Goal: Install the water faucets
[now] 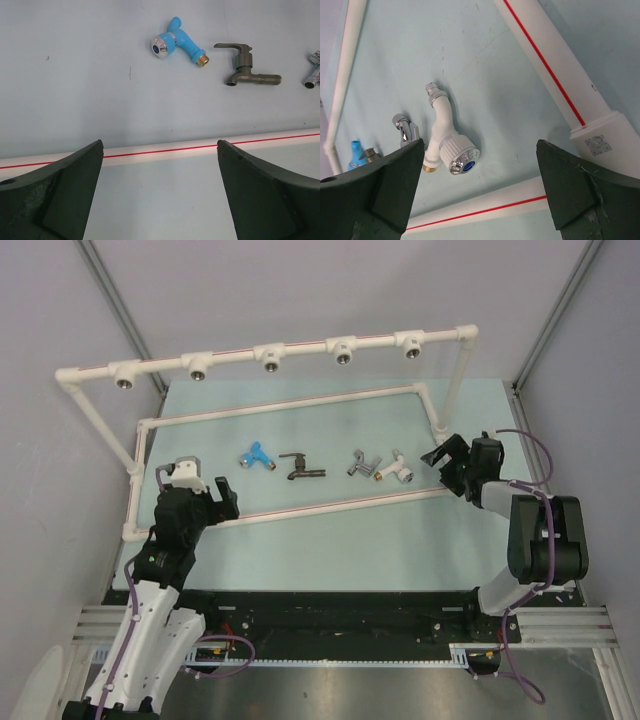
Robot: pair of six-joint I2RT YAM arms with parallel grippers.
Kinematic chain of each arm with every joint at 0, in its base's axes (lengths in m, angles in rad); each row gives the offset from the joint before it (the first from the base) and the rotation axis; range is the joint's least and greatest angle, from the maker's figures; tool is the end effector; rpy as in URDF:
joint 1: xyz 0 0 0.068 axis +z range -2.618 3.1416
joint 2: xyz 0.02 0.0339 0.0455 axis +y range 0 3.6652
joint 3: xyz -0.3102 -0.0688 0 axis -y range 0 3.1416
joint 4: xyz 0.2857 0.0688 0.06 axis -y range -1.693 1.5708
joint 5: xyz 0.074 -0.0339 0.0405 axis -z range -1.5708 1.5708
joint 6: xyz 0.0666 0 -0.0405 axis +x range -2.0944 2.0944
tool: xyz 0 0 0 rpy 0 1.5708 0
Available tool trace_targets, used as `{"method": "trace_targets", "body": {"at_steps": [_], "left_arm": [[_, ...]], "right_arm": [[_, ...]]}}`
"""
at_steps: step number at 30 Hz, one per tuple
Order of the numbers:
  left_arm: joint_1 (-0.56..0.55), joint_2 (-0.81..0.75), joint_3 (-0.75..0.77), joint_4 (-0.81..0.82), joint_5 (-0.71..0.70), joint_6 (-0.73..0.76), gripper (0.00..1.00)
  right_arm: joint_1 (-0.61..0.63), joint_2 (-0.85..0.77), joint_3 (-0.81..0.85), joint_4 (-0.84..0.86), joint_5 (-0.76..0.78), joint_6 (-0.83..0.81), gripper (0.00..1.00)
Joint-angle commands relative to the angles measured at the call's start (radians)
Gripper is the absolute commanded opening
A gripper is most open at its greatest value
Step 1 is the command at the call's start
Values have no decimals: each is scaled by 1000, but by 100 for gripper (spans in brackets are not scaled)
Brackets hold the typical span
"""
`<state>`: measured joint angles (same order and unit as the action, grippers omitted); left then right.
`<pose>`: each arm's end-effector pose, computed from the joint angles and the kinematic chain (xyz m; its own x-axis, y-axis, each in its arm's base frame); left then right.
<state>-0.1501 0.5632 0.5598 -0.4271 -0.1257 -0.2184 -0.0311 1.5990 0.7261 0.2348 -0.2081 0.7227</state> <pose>0.1702 -0.0173 0.2797 -0.4106 -0.1553 -0.8985 -0.0545 0.9878 -0.1458 0.3703 0.0022 0.1603 -0.5361 0.6641 -0.5210 0.2922 0.7251 0.6236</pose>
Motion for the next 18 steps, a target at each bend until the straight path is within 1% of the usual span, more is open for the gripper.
{"method": "trace_targets", "body": {"at_steps": [1,3,7,10,11,13,14,15,18], "left_arm": [[9,1,17,22,40,10,100],[9,7,12,28,61,17,100],[9,32,3,44,161,36,100],[7,63,-1,59,230,50,100],[7,70,-3,65,274,51,100],[4,109,-4,85,317,54,100],[3,127,-5,99,360,56,100],[-9,194,0,102,398,65,100],[-68,283,37,79,393,97,100]], "right_arm": [[-122,19,7,-104,110,10,100],[-148,16,9,-118,143,15,100],[-216,3,7,-118,190,20,100],[-236,-14,9,-95,208,11,100],[-240,-20,10,-91,208,6,100],[-242,-24,16,-89,208,-12,100],[-242,-27,19,-88,208,-16,100],[-239,-33,19,-78,201,-25,100],[-221,-36,18,-63,193,-43,100]]}}
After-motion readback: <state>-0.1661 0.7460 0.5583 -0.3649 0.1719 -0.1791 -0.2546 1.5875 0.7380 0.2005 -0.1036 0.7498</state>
